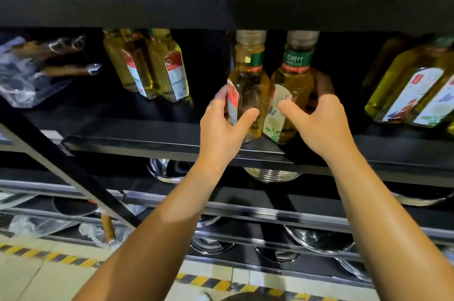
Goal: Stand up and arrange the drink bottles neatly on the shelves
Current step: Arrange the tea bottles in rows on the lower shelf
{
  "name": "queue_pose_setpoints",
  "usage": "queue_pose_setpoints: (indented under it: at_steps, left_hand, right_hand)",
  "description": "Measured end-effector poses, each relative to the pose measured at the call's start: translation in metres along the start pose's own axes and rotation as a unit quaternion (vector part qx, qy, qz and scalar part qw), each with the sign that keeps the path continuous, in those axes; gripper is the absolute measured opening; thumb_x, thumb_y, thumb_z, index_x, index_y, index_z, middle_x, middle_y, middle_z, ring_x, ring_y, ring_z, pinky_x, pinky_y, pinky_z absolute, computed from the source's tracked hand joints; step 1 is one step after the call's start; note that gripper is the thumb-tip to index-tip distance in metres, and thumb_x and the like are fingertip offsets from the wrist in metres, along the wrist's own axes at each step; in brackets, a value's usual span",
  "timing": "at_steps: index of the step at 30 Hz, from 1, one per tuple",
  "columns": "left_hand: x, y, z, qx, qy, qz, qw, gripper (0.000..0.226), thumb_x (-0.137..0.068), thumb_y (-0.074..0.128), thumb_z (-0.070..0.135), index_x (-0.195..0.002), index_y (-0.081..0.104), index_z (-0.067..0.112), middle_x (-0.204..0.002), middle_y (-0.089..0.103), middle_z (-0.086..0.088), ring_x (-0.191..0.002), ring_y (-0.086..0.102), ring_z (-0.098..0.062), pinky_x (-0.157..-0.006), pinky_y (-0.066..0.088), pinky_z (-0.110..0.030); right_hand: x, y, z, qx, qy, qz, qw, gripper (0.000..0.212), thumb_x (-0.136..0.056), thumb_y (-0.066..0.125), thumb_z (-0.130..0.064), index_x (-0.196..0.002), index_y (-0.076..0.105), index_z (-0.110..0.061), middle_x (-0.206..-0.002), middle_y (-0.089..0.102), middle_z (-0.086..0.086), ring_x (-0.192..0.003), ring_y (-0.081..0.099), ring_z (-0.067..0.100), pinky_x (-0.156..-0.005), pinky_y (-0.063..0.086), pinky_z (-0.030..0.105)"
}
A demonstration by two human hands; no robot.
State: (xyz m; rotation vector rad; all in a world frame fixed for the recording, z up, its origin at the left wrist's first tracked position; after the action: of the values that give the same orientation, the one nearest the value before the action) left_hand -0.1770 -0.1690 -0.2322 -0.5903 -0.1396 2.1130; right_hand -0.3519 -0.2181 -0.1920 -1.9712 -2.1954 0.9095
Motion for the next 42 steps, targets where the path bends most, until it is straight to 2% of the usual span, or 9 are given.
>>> queue_pose_setpoints:
  at_steps: [11,14,17,19,25,30,36,39,42]
  left_hand:
    - [0.019,0.057,0.029,-0.03,0.008,0.001,1.0,0.073,-0.083,0.073,0.043,-0.144,0.042,0.017,-0.132,0.047,0.002,-0.117,0.045,-0.004,-0.101,0.044,-0.03]
    - [0.009,0.047,0.035,0.02,-0.005,-0.102,0.995,0.054,-0.086,0.068,0.036,-0.136,0.05,0.025,-0.132,0.053,0.005,-0.121,0.05,-0.008,-0.104,0.041,-0.03]
    - [-0.002,0.036,0.034,0.156,-0.03,-0.213,0.964,0.027,-0.084,0.058,0.012,-0.109,0.058,0.024,-0.088,0.066,0.016,-0.089,0.062,-0.003,-0.089,0.05,-0.03]
    - [-0.002,0.029,0.034,0.148,-0.027,-0.229,0.962,0.034,-0.088,0.057,0.0,-0.119,0.056,0.014,-0.095,0.068,0.009,-0.094,0.064,-0.006,-0.089,0.053,-0.029]
    - [0.002,0.024,0.023,0.084,0.011,-0.143,0.986,0.058,-0.085,0.068,0.004,-0.139,0.049,0.014,-0.112,0.065,0.011,-0.104,0.061,0.001,-0.088,0.049,-0.019]
    - [0.003,0.043,0.03,0.091,-0.012,-0.177,0.98,0.052,-0.085,0.072,0.013,-0.132,0.051,0.021,-0.119,0.068,0.0,-0.109,0.065,-0.012,-0.097,0.054,-0.04]
    - [-0.004,0.043,0.031,-0.067,0.001,0.013,0.998,0.084,-0.065,0.089,0.033,-0.137,0.047,0.019,-0.12,0.045,0.001,-0.102,0.052,-0.002,-0.087,0.039,-0.004]
    - [-0.002,0.042,0.031,-0.097,0.005,0.04,0.994,0.089,-0.067,0.086,0.041,-0.141,0.042,0.015,-0.125,0.039,-0.004,-0.116,0.047,-0.014,-0.099,0.04,-0.023]
    - [0.008,0.035,0.028,-0.068,0.002,0.039,0.997,0.075,-0.072,0.078,0.046,-0.135,0.047,0.021,-0.121,0.049,0.001,-0.104,0.054,-0.01,-0.089,0.046,-0.023]
  right_hand:
    - [0.012,-0.054,0.028,-0.008,0.024,0.018,1.0,0.034,-0.086,0.072,-0.037,-0.107,0.048,-0.025,-0.103,0.058,-0.009,-0.096,0.057,0.006,-0.071,0.046,0.015]
    - [0.012,-0.055,0.027,-0.006,0.03,0.009,0.999,0.032,-0.087,0.071,-0.037,-0.105,0.049,-0.023,-0.099,0.057,-0.009,-0.095,0.058,0.008,-0.064,0.044,0.013]
    - [0.012,-0.057,0.028,-0.011,0.033,0.002,0.999,0.032,-0.088,0.07,-0.036,-0.105,0.047,-0.023,-0.097,0.054,-0.012,-0.093,0.055,0.005,-0.059,0.041,0.01]
    - [0.012,-0.057,0.027,-0.016,0.027,0.005,0.999,0.032,-0.088,0.07,-0.035,-0.105,0.047,-0.022,-0.098,0.054,-0.011,-0.094,0.055,0.005,-0.059,0.041,0.009]
    - [0.011,-0.056,0.028,-0.027,0.021,0.001,0.999,0.033,-0.088,0.07,-0.034,-0.106,0.045,-0.023,-0.098,0.054,-0.012,-0.092,0.055,0.003,-0.063,0.042,0.011]
    - [0.012,-0.056,0.03,-0.025,0.012,0.01,1.0,0.034,-0.087,0.071,-0.035,-0.106,0.044,-0.024,-0.109,0.059,0.0,-0.099,0.058,0.012,-0.074,0.051,0.022]
    - [0.01,-0.057,0.031,-0.02,0.014,0.005,1.0,0.034,-0.088,0.07,-0.036,-0.106,0.046,-0.02,-0.11,0.06,0.0,-0.101,0.059,0.013,-0.075,0.051,0.024]
    - [0.01,-0.056,0.031,-0.019,0.014,0.006,1.0,0.037,-0.087,0.07,-0.037,-0.11,0.048,-0.019,-0.111,0.061,0.002,-0.102,0.059,0.015,-0.079,0.053,0.028]
    - [0.009,-0.056,0.032,-0.006,0.023,0.008,1.0,0.038,-0.087,0.07,-0.039,-0.108,0.048,-0.017,-0.108,0.059,0.001,-0.1,0.058,0.015,-0.075,0.052,0.025]
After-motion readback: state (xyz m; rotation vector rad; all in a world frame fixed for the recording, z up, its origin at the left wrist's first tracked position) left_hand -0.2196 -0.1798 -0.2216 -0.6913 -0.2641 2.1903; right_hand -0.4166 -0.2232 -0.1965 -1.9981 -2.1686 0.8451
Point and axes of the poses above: each hand's wrist, its own x-axis away from the middle knuckle, its own y-axis out of the palm, z = x × y, the point moved 2 cm from there along -x, towards the middle knuckle
